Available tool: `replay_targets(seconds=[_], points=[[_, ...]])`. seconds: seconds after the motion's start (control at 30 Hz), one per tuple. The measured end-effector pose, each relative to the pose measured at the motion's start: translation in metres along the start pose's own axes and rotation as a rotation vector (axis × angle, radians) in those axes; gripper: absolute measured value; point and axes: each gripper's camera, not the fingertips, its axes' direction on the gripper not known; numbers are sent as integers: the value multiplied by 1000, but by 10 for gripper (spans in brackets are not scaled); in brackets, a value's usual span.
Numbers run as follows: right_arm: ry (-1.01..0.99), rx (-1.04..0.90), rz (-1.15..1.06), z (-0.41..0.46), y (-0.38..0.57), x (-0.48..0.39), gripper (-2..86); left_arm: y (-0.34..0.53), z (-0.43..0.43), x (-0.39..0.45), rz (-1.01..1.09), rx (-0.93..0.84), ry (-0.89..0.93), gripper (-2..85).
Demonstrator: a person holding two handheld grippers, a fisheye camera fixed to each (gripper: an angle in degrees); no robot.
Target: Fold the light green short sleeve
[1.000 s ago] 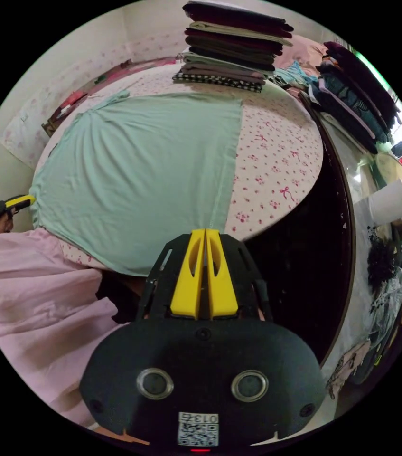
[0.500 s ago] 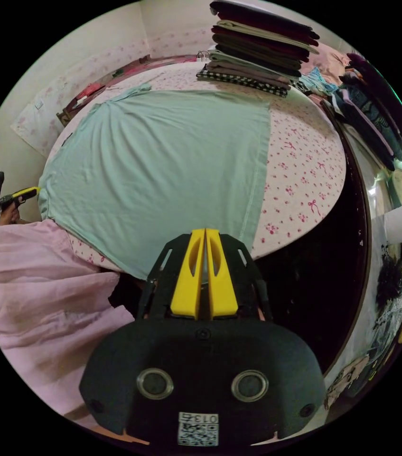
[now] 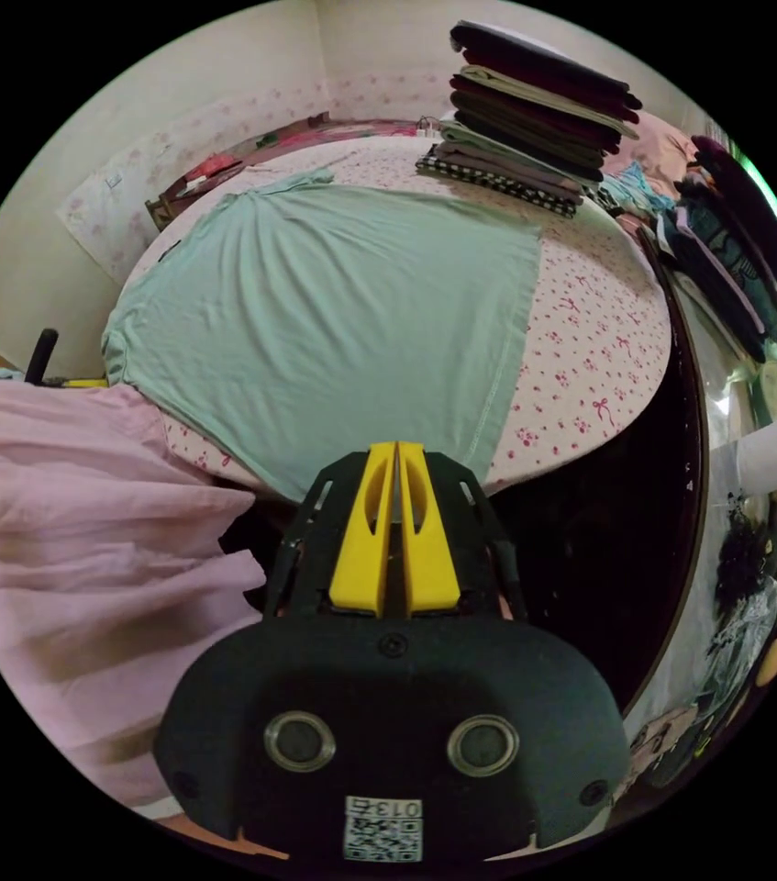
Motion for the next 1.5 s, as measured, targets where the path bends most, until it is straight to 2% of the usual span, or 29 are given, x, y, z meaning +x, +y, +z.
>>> replay_targets(seconds=[0.1, 0.27, 0.47, 0.63, 0.83, 1.0, 1.07, 1.17, 1.3, 1.5], points=[[-1, -15, 30, -7, 17, 17, 10, -8, -8, -6, 56, -32, 54, 54], [-96, 55, 258, -23, 64, 72, 27, 3, -50, -24, 123, -36, 145, 18], [-362, 168, 590, -18, 143, 148, 64, 2, -99, -23, 228, -28, 169, 11], [-707, 311, 889, 21, 210, 199, 102, -7, -112, -17, 263, -36, 134, 10], [-927, 355, 972, 60, 238, 217, 125, -6, -119, -4, 303, -78, 121, 9], [-1015, 405, 1037, 77, 252, 230, 124, 8, -113, -4, 276, -112, 103, 9], [-1069, 451, 1055, 81, 257, 234, 110, 13, -112, -4, 264, -107, 101, 8], [-1164, 571, 1032, 77, 262, 240, 35, 20, -113, -4, 255, -100, 95, 8], [-1069, 537, 982, 60, 259, 241, 16, 31, -113, -2, 258, -99, 85, 8], [-992, 603, 935, 29, 265, 239, 8, 52, -114, -2, 236, -81, 82, 7]])
